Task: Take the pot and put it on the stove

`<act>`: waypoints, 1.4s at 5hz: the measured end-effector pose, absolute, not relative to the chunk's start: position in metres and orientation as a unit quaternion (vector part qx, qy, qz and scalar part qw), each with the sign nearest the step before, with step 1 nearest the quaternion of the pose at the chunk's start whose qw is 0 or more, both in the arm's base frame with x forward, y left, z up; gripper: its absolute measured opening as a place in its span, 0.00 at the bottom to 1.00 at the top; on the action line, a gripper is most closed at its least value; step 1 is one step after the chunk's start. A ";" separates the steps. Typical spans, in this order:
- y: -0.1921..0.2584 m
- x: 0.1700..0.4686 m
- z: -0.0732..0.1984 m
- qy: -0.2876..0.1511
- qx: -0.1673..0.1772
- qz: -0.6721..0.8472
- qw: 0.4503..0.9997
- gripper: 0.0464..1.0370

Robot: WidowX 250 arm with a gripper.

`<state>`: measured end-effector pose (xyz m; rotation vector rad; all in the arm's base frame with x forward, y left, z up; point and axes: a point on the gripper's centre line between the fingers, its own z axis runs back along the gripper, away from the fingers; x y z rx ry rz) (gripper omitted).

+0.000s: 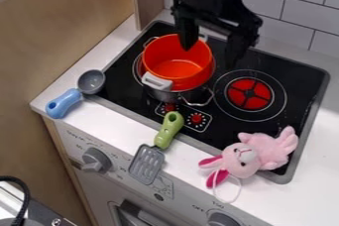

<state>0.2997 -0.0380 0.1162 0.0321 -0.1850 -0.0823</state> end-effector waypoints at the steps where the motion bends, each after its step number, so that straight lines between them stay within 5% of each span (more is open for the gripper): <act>1: -0.044 0.297 0.126 -0.076 0.018 -0.035 0.996 0.96; 3: -0.062 0.288 0.153 -0.059 0.028 -0.029 0.997 0.96; 7: -0.086 0.270 0.161 -0.066 0.036 -0.023 0.997 0.96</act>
